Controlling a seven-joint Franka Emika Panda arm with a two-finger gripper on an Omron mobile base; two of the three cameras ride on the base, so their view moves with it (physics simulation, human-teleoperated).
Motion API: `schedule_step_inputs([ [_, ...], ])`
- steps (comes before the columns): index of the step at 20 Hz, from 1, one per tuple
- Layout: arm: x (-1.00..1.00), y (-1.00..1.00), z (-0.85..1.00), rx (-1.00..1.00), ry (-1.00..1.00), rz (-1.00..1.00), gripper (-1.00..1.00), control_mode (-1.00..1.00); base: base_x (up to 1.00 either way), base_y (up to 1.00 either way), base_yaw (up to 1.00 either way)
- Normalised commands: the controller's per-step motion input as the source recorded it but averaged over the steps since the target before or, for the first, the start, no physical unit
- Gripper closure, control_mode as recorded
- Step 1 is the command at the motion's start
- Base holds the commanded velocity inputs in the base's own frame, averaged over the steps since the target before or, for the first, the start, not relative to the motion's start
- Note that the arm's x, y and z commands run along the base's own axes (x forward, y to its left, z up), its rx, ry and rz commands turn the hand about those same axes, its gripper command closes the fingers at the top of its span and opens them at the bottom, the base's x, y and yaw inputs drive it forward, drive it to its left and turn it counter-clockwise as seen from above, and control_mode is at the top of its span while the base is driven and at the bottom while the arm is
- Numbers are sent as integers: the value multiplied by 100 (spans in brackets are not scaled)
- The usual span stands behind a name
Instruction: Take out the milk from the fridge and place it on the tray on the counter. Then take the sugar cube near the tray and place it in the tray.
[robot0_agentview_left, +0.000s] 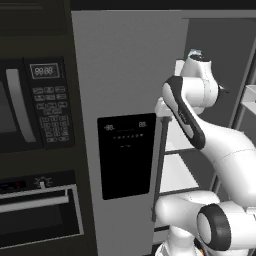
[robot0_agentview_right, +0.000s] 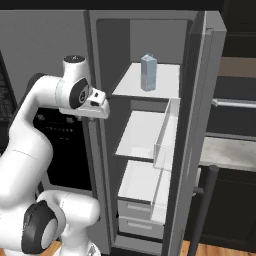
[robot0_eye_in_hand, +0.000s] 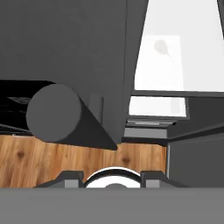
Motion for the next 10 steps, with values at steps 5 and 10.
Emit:
schedule_step_inputs([
  [5,-42,0,5,0,-9,-1,-100,-100,0,0,0],
  [10,-60,-18,42,-2,-11,-7,-100,-100,0,0,0],
])
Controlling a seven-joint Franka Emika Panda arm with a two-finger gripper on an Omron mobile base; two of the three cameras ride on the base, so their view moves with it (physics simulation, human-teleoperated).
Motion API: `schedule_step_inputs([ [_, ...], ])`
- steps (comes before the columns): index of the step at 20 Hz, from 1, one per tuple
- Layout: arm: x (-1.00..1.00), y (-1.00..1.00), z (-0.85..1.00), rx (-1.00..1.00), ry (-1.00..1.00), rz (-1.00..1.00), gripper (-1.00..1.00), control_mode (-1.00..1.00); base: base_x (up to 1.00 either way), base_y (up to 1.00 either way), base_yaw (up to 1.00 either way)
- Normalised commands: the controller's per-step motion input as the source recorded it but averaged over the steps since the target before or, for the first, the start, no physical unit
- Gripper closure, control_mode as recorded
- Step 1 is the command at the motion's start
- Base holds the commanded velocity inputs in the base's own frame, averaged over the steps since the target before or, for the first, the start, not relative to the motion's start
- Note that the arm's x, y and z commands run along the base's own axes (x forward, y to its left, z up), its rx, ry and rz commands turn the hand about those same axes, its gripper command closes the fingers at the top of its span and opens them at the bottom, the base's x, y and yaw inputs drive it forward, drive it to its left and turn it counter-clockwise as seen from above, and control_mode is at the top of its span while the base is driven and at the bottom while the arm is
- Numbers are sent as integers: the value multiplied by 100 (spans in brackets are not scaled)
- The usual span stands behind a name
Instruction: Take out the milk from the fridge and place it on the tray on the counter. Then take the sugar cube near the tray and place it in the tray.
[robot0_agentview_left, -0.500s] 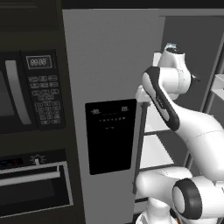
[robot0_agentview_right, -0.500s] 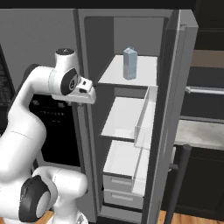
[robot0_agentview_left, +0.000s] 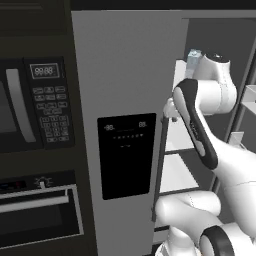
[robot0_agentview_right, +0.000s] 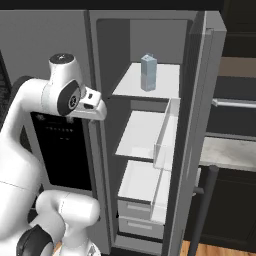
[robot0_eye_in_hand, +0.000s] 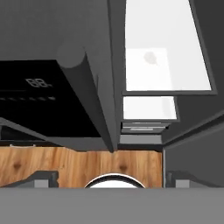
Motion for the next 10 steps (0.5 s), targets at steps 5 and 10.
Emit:
schedule_step_inputs([
  [5,-28,-30,37,-8,-1,-18,-100,-100,0,0,0],
  [10,0,-21,44,-7,0,-16,-100,-100,0,0,0],
])
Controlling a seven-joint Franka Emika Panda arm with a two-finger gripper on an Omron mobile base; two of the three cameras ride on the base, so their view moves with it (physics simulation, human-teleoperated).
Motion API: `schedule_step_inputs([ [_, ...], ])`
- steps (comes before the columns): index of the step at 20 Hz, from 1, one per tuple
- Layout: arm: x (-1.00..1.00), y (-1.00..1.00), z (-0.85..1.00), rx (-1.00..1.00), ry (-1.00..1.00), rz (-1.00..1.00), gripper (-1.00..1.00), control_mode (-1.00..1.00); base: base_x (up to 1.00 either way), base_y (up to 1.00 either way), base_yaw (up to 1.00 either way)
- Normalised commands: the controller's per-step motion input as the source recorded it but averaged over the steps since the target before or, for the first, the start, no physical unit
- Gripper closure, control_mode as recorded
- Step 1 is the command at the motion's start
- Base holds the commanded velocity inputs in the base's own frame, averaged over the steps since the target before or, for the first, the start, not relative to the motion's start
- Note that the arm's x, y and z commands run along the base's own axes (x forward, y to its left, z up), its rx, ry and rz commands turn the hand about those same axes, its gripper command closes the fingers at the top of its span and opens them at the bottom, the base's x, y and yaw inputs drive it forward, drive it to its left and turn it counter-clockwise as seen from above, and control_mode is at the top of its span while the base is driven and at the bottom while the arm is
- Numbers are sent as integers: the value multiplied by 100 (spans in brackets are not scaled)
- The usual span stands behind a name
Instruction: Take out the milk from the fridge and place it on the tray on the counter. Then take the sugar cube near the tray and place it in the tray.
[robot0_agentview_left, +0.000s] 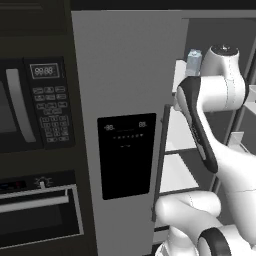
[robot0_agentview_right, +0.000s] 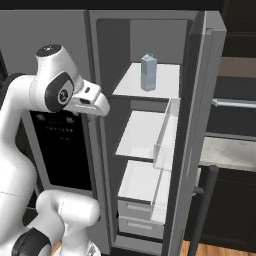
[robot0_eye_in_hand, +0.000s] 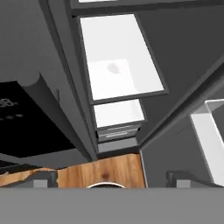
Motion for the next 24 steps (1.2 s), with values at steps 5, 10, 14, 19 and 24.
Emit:
schedule_step_inputs([
  [5,0,-33,50,-2,-11,-12,-100,-100,0,0,0],
  [10,0,-29,21,-4,-33,-11,-100,-100,0,0,0],
  [14,9,-20,16,-4,-39,-10,-100,-100,0,0,0],
  [19,29,-37,16,0,-6,-1,-100,-100,0,0,0],
  [24,25,-39,37,0,3,1,-100,-100,0,0,0],
])
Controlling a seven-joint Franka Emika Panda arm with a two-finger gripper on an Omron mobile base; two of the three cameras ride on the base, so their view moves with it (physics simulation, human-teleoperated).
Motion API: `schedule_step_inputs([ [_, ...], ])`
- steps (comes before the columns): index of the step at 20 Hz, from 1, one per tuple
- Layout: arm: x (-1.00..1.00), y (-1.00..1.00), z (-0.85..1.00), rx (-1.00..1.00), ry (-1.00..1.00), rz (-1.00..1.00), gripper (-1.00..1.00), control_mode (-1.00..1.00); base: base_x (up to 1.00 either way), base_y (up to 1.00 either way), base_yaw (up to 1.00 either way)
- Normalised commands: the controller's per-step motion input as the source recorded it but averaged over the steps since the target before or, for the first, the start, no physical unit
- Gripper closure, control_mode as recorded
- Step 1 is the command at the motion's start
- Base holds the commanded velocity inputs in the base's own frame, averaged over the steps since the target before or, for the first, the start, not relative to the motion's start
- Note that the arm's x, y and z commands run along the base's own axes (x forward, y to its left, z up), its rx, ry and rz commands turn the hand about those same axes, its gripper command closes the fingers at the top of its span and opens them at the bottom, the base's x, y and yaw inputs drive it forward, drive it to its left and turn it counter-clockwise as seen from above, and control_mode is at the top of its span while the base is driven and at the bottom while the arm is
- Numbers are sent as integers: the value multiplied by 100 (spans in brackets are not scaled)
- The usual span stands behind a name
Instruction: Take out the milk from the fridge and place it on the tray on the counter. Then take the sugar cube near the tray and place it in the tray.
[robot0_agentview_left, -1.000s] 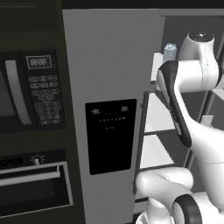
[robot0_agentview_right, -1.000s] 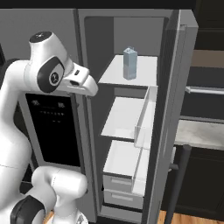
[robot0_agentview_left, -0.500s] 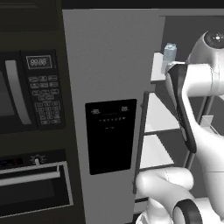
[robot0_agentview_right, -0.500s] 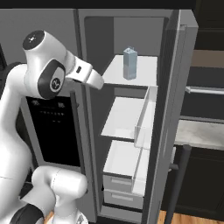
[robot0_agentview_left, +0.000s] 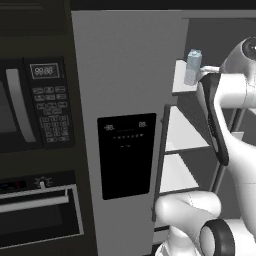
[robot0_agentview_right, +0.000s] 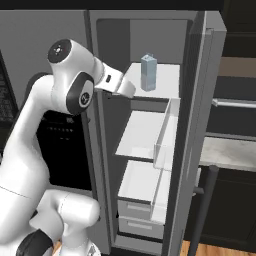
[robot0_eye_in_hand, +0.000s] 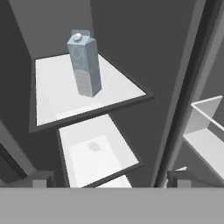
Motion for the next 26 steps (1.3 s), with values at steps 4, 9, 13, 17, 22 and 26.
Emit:
schedule_step_inputs([
  [4,32,-24,12,0,2,7,-100,-100,0,0,0],
  [9,61,-6,1,0,5,4,-100,-100,0,0,0],
  [13,49,-15,0,0,0,15,-100,-100,0,0,0],
  [17,47,-21,0,0,0,12,-100,-100,0,0,0],
  [22,49,-12,0,0,0,5,-100,-100,0,0,0],
  [26,28,-2,0,-1,-1,1,-100,-100,0,0,0],
])
